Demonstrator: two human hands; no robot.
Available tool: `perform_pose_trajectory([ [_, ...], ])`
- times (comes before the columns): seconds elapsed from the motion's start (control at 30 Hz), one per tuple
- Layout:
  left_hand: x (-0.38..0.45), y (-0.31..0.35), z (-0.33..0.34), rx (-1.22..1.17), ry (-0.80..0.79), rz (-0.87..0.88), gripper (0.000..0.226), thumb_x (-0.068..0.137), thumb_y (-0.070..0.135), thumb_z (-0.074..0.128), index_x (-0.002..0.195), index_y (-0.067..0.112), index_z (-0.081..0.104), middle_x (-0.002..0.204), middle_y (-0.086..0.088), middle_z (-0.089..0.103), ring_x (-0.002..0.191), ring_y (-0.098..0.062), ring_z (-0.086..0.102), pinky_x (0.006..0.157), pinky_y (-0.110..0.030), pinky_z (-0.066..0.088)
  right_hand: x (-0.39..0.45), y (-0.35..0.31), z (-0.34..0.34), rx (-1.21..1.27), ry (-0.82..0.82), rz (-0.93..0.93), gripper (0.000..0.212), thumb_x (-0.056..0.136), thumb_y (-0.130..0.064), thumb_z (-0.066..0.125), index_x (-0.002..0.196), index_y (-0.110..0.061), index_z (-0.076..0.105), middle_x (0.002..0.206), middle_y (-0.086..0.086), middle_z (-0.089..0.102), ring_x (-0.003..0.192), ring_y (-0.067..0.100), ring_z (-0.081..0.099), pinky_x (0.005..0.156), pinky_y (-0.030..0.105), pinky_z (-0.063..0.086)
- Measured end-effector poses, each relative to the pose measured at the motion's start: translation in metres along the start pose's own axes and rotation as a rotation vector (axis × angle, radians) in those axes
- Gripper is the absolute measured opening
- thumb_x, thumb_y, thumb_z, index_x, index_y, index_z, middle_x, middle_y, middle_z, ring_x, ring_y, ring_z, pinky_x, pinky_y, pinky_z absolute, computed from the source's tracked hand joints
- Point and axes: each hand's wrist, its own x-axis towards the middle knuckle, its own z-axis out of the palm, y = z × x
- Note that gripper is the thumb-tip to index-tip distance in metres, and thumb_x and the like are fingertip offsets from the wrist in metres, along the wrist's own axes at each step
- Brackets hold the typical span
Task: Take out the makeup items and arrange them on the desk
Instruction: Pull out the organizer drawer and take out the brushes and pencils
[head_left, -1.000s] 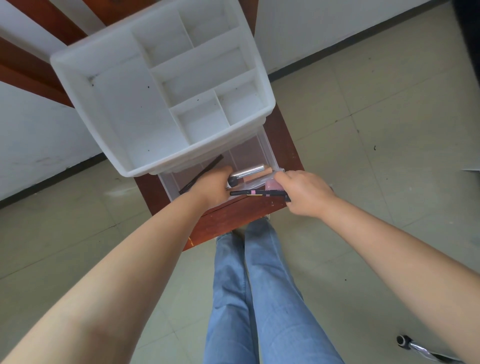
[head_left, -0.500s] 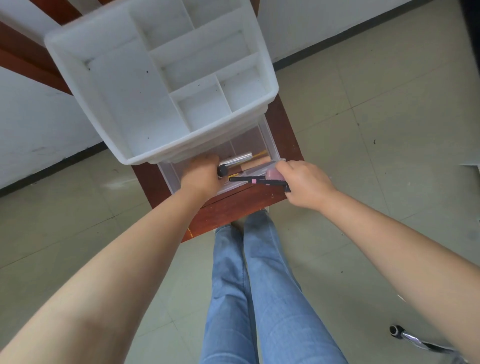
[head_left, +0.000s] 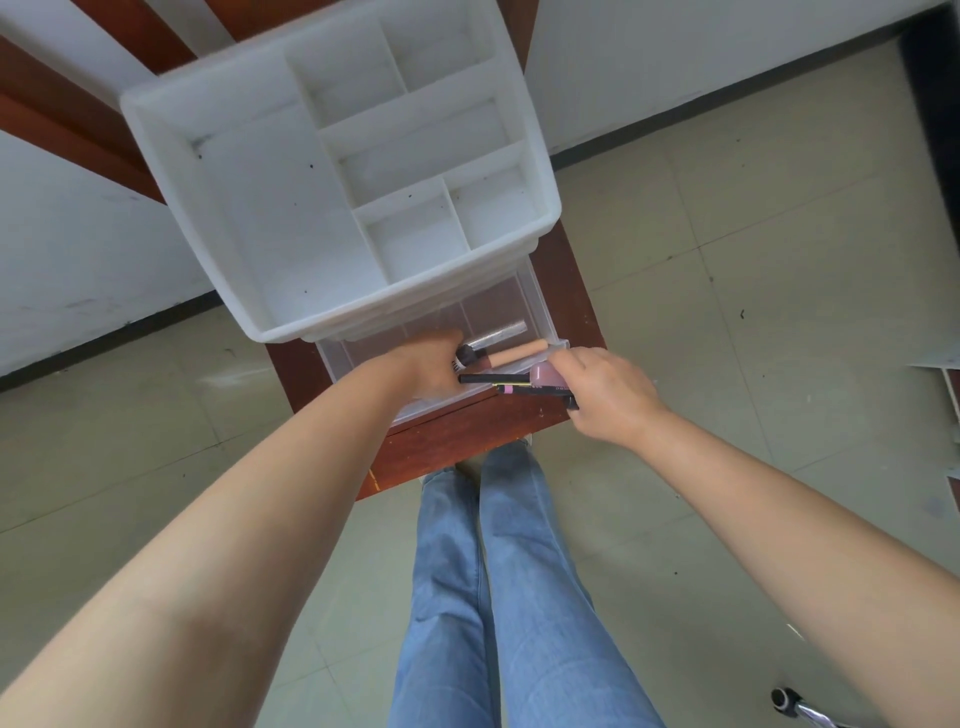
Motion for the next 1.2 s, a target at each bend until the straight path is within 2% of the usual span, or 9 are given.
perform_pose_trajectory([
  [0.07, -0.001, 0.003, -0.001, 0.021, -0.001, 0.014, 0.021, 0.088, 0.021, 0.051, 0.072, 0.019, 0.038, 0.083, -0.006, 0.047, 0.074, -0.023, 0.043, 0.067, -0.030, 0.033, 0.000, 0.000, 0.000, 0.017, 0.004, 0.004, 0.043, 0.079, -0.008, 0.053, 0.121, -0.007, 0.044, 0.113, 0.014, 0.057, 0.104, 0.032, 0.051, 0.075, 0.037, 0.040],
  [0.2, -0.002, 0.004, -0.001, 0.015, 0.039, 0.036, 0.022, 0.090, 0.032, 0.049, 0.084, 0.012, 0.041, 0.081, -0.007, 0.048, 0.074, -0.025, 0.045, 0.065, -0.031, 0.036, 0.001, -0.002, 0.001, 0.035, 0.008, 0.013, 0.039, 0.078, -0.007, 0.053, 0.116, -0.005, 0.046, 0.109, 0.015, 0.057, 0.102, 0.032, 0.052, 0.074, 0.037, 0.041],
  [0.37, -0.006, 0.007, -0.001, 0.036, 0.020, 0.006, 0.013, 0.090, 0.019, 0.050, 0.094, 0.007, 0.047, 0.090, -0.012, 0.051, 0.078, -0.025, 0.044, 0.067, -0.032, 0.036, 0.001, -0.002, 0.001, 0.057, 0.026, 0.014, 0.038, 0.078, -0.007, 0.052, 0.116, -0.004, 0.047, 0.106, 0.016, 0.058, 0.099, 0.033, 0.052, 0.072, 0.037, 0.040],
  [0.43, -0.006, 0.005, 0.000, 0.035, 0.027, -0.004, 0.018, 0.089, 0.016, 0.050, 0.102, 0.003, 0.049, 0.100, -0.015, 0.053, 0.082, -0.027, 0.045, 0.072, -0.033, 0.037, 0.002, -0.002, 0.002, 0.057, 0.027, 0.023, 0.037, 0.079, -0.008, 0.051, 0.115, -0.004, 0.047, 0.106, 0.015, 0.058, 0.099, 0.033, 0.052, 0.072, 0.037, 0.039],
  [0.53, -0.008, 0.002, 0.002, 0.082, 0.028, -0.008, 0.018, 0.088, 0.010, 0.050, 0.103, 0.001, 0.048, 0.106, -0.018, 0.053, 0.083, -0.026, 0.044, 0.072, -0.032, 0.036, 0.003, -0.002, 0.002, 0.073, 0.035, 0.040, 0.034, 0.078, -0.007, 0.051, 0.112, -0.003, 0.048, 0.104, 0.016, 0.058, 0.099, 0.033, 0.052, 0.071, 0.036, 0.037],
  [0.83, -0.013, -0.013, 0.009, 0.109, 0.087, -0.052, 0.022, 0.088, 0.006, 0.046, 0.110, 0.006, 0.041, 0.076, -0.003, 0.040, 0.075, -0.023, 0.043, 0.064, -0.033, 0.035, 0.003, -0.003, 0.001, 0.131, 0.118, 0.053, 0.029, 0.075, 0.000, 0.052, 0.104, 0.002, 0.052, 0.096, 0.020, 0.059, 0.091, 0.037, 0.054, 0.063, 0.035, 0.033],
  [0.9, -0.017, -0.022, 0.010, 0.122, 0.094, -0.083, 0.026, 0.088, 0.007, 0.047, 0.113, 0.006, 0.038, 0.080, -0.004, 0.042, 0.077, -0.023, 0.044, 0.066, -0.034, 0.038, 0.004, -0.004, 0.001, 0.142, 0.133, 0.054, 0.028, 0.074, 0.001, 0.052, 0.102, 0.003, 0.052, 0.095, 0.021, 0.059, 0.090, 0.038, 0.054, 0.062, 0.035, 0.032],
  [1.07, -0.018, -0.028, 0.006, 0.119, 0.071, -0.137, 0.027, 0.087, 0.020, 0.056, 0.107, 0.007, 0.043, 0.090, -0.007, 0.042, 0.083, -0.023, 0.043, 0.070, -0.031, 0.038, 0.005, -0.004, 0.002, 0.149, 0.142, 0.059, 0.030, 0.073, 0.002, 0.052, 0.103, 0.003, 0.052, 0.095, 0.021, 0.060, 0.090, 0.038, 0.055, 0.065, 0.037, 0.038],
  [1.2, -0.019, -0.024, 0.006, 0.147, 0.049, -0.134, 0.015, 0.086, 0.012, 0.052, 0.092, 0.011, 0.038, 0.088, -0.006, 0.042, 0.086, -0.027, 0.048, 0.068, -0.032, 0.038, 0.006, -0.005, 0.003, 0.152, 0.143, 0.068, 0.029, 0.073, 0.001, 0.053, 0.102, 0.002, 0.052, 0.095, 0.021, 0.060, 0.089, 0.038, 0.055, 0.064, 0.038, 0.039],
])
